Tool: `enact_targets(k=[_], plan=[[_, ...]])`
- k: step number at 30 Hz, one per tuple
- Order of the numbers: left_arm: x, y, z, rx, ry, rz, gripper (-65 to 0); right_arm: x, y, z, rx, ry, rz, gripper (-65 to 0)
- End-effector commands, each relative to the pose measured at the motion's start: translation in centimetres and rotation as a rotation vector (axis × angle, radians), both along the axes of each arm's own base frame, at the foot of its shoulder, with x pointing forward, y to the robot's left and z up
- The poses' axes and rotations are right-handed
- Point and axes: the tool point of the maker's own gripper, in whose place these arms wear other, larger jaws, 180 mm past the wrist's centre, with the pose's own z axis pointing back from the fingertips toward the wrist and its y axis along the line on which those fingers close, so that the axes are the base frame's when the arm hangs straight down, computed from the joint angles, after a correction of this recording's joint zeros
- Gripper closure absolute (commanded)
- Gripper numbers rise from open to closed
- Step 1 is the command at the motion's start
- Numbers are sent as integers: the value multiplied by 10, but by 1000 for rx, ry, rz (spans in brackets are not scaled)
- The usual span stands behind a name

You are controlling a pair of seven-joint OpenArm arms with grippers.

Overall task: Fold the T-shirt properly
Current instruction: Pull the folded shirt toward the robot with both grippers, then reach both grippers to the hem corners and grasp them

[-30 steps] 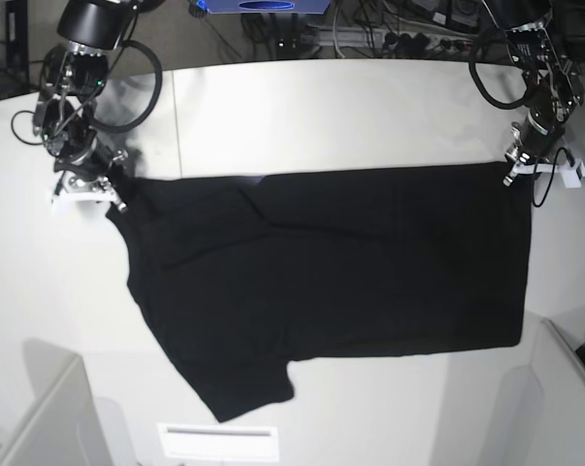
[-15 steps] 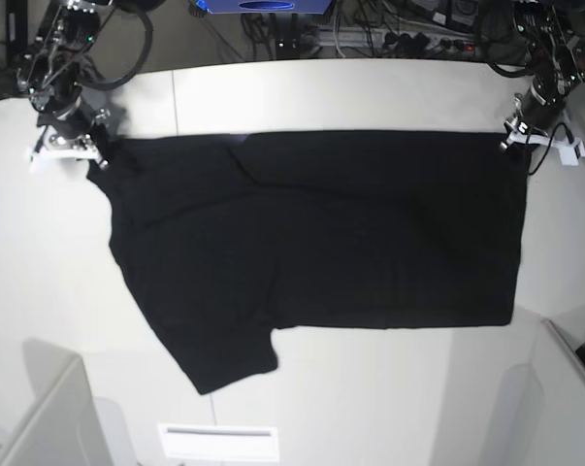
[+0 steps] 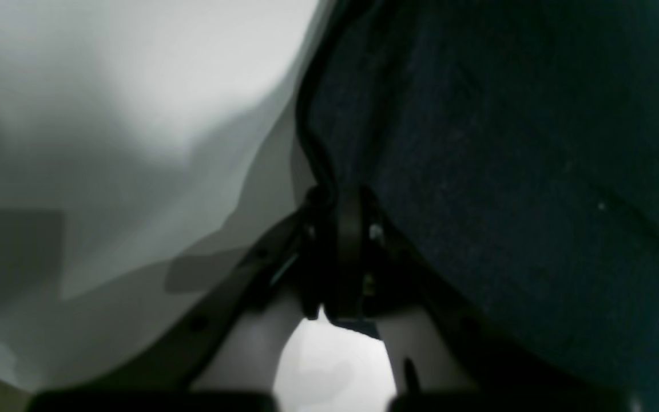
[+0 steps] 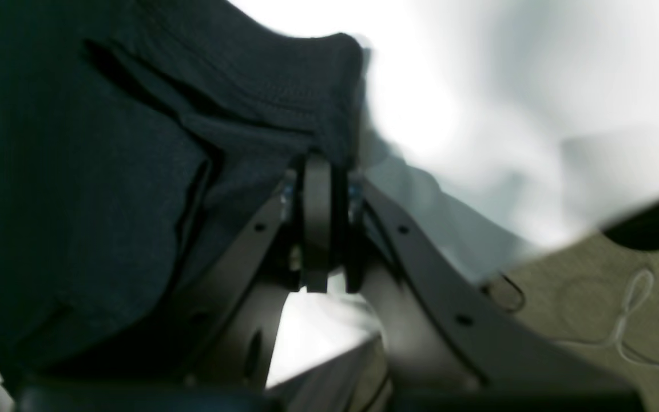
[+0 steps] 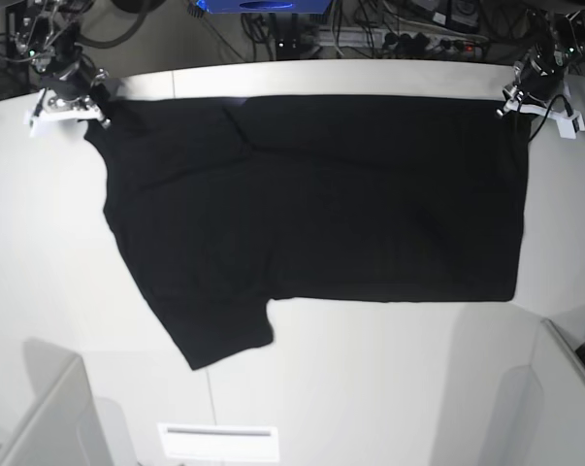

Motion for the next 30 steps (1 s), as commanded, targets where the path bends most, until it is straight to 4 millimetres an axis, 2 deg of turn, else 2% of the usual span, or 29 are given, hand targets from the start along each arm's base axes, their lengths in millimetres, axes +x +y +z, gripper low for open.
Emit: enact_targets(k=[1,7,13,18,20,21,22,23,24,26,30], plan=[[0,7,7,28,-9,-9,0,3,-8,10,-38,-29,5,0],[-16,6,5,34,25,-17,0,1,-9,14,-55,-29,15,0],[-12,-2,20,53,-1,-56,0,1,-9,14,-53,-28,14,0],[-16,23,33,96,-22,4,0,-1,-9,13,-50,-25,13,0],[-17,29,36,108,-28,18,0,-1,-9,14,-52,-25,15,-137],[-18,33,38,114,-30,27,-23,-3,-8,13,-52,-22,15,-213],[-18,35,39,117,-32,32,-86,-4,-8,13,-55,-21,15,-284],[-18,35,39,118,-33,33,-143,-4,-8,15,-56,-25,15,-326],[-18,35,40,119,-34,32,-214,-3,-9,16,-60,-27,17,-345],[-16,33,39,114,-34,27,-362,-4,-8,17,-62,-26,20,-345],[-9,29,48,126,-62,9,-594,-5,-9,17,-65,-27,17,-345]])
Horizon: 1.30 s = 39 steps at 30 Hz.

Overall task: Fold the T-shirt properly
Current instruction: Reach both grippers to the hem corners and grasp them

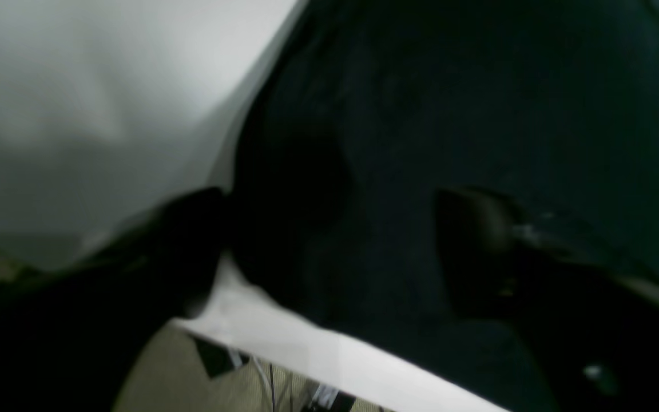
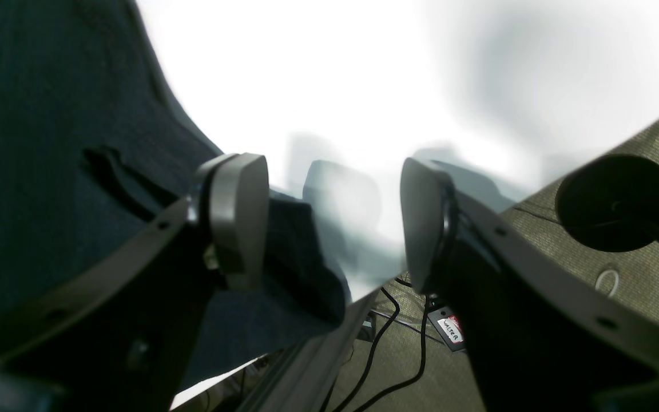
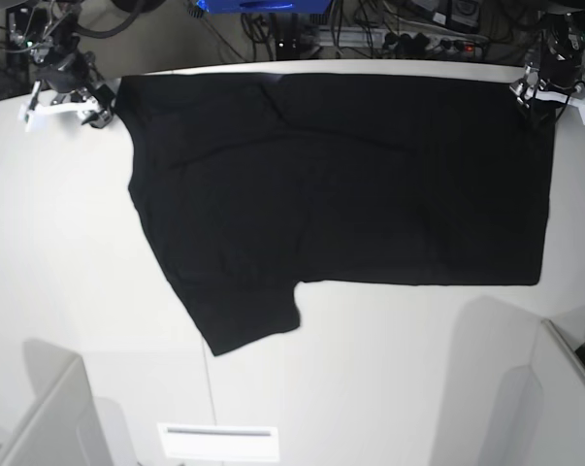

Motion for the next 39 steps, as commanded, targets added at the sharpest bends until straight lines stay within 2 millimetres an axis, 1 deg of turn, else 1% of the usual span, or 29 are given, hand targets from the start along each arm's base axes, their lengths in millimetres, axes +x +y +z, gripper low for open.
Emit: enact_targets(k=[1,2,3,5,7,9,11,12,14,15,16,17,18,20,22,25,27,28,31,32,34,37,39], plan=[[6,6,13,31,-35,-8,-624,4,-6,9,-22,-29,1,-345],[8,6,15,34,-40,-10,-647,6,-6,11,-25,-37,2,-345],[8,9,19,44,-48,-7,-650,9,-6,14,-29,-48,4,-345],[8,25,35,84,-78,26,-650,23,-5,25,-41,-91,13,-345],[8,40,51,123,-116,67,-650,39,-5,36,-51,-137,23,-345],[6,57,73,175,-158,104,-650,59,-5,44,-50,-182,31,-347],[11,64,90,208,-203,120,-650,82,-8,57,-63,-232,47,-347],[13,68,98,222,-223,127,-650,92,-5,59,-58,-249,57,-347],[13,74,107,242,-243,142,-650,115,6,63,-39,-281,90,-347],[16,76,113,253,-258,145,-650,129,9,68,-37,-302,109,-347],[18,78,118,260,-272,148,-650,139,14,69,-29,-312,125,-347],[20,78,120,263,-282,147,-650,147,21,69,-17,-319,145,-347],[21,77,122,265,-284,144,-635,157,29,69,-5,-326,165,-347],[23,75,121,262,-287,137,-556,175,43,70,20,-338,197,-347],[23,74,119,257,-286,140,-428,194,54,70,41,-347,221,-347],[28,66,112,236,-277,117,-196,225,67,68,75,-343,243,-347],[29,61,108,223,-270,107,-39,244,71,60,96,-317,250,-347],[30,59,106,220,-267,102,0,253,71,56,96,-300,257,-347],[30,56,103,211,-260,94,0,276,79,47,92,-267,282,-347],[30,56,103,211,-260,94,0,283,75,46,69,-267,283,-350],[30,56,102,209,-259,96,0,299,74,42,25,-263,299,-353],[29,56,102,210,-258,97,0,316,71,28,-35,-212,327,-356],[28,57,102,211,-257,101,0,323,69,19,-65,-171,338,-395]])
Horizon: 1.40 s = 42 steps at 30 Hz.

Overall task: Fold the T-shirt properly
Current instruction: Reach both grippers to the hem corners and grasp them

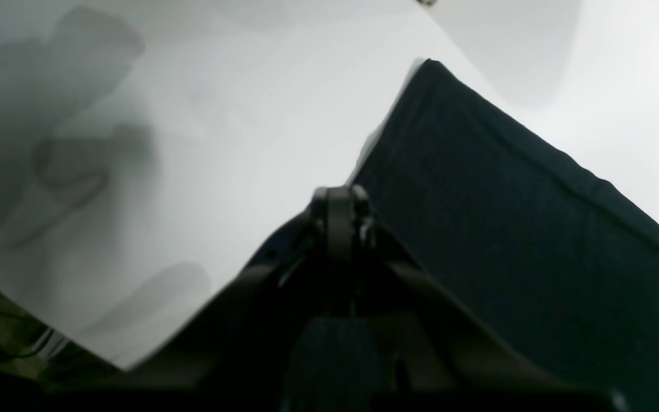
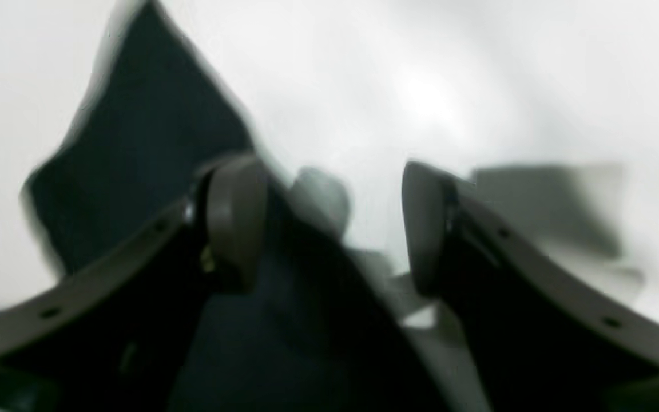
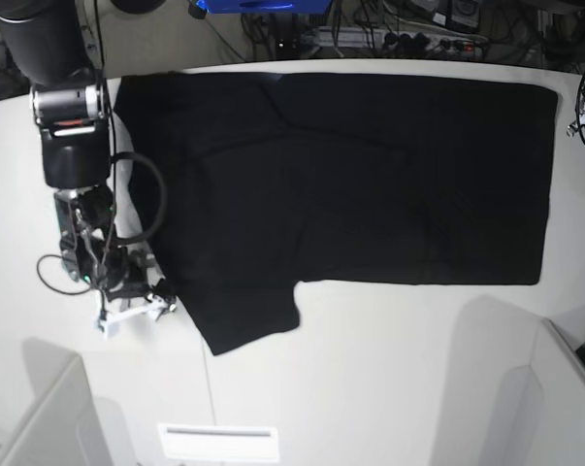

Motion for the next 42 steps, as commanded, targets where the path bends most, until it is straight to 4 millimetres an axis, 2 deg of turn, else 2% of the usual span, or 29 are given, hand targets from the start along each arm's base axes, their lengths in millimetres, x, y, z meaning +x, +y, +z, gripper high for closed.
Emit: enact_targets(k=[1,3,7,11,16,19,24,25,29,30,33,36,38,42], plan=[[3,5,12,33,-25,-5,0,21,-6,20,-18,-57,-4,-422],[2,5,12,33,-25,-3,0,26,-5,16,-52,-49,14,-456],[2,6,12,34,-25,-1,0,29,16,17,-80,-75,151,-450],[2,6,12,33,-25,0,0,25,43,11,-83,-72,239,-389],[3,5,11,30,-26,-4,0,21,51,6,-106,-64,279,-327],[0,10,4,17,-11,11,0,20,50,5,-107,-59,274,-251],[-13,21,-18,-26,29,61,0,22,41,3,-120,-76,247,-27],[-11,22,-20,-34,24,67,0,22,37,-1,-123,-73,234,0],[-12,30,-26,-2,56,81,0,19,33,-6,-126,-62,219,0],[-5,31,-23,29,58,75,-67,19,33,-6,-126,-61,221,0],[16,33,-23,131,103,42,-331,19,34,-6,-124,-59,222,0],[44,28,-27,214,141,2,-530,19,34,-6,-124,-59,222,0],[64,23,-30,252,158,-25,-581,19,34,-6,-124,-59,222,0],[111,13,-37,249,166,-61,-583,19,34,-6,-122,-59,221,0]])
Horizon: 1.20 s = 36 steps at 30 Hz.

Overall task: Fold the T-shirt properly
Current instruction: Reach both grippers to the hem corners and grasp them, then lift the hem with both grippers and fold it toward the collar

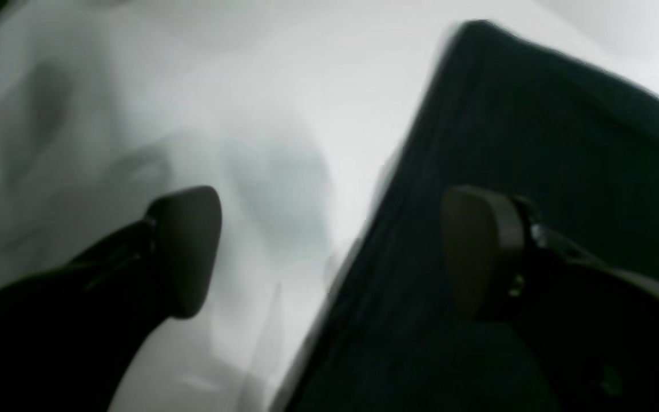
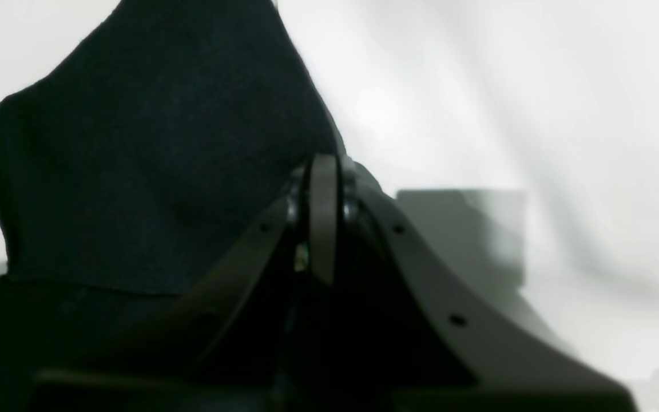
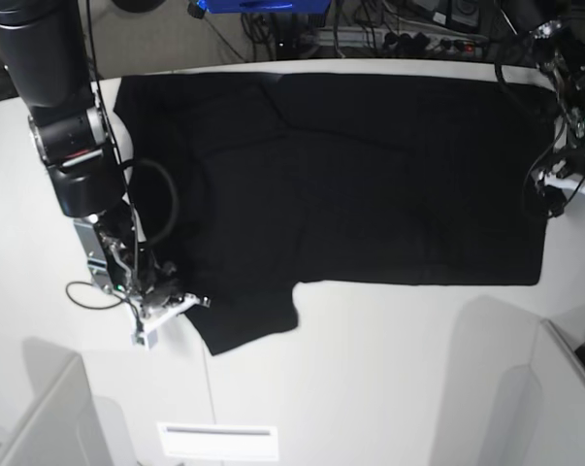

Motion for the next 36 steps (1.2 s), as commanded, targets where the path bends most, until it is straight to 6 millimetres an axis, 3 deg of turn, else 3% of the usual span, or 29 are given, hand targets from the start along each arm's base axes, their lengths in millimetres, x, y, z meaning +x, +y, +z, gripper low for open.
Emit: enact_targets(k=[1,9,16,24,34,36], plan=[[20,7,17,30,-35,-10,-584,6,-6,8,-12,3,-7,0],[102,10,7,-43,34,-65,-584,6,-7,8,-14,2,-7,0],[149,4,-7,-84,70,-97,-581,7,-10,8,-18,1,-10,0],[164,0,-44,-103,116,-98,-579,7,-12,8,-22,1,-11,0],[159,-1,-56,-113,118,-86,-574,7,-11,9,-21,0,-9,0],[150,-1,-64,-116,136,-84,-532,7,-11,9,-21,0,-9,0]])
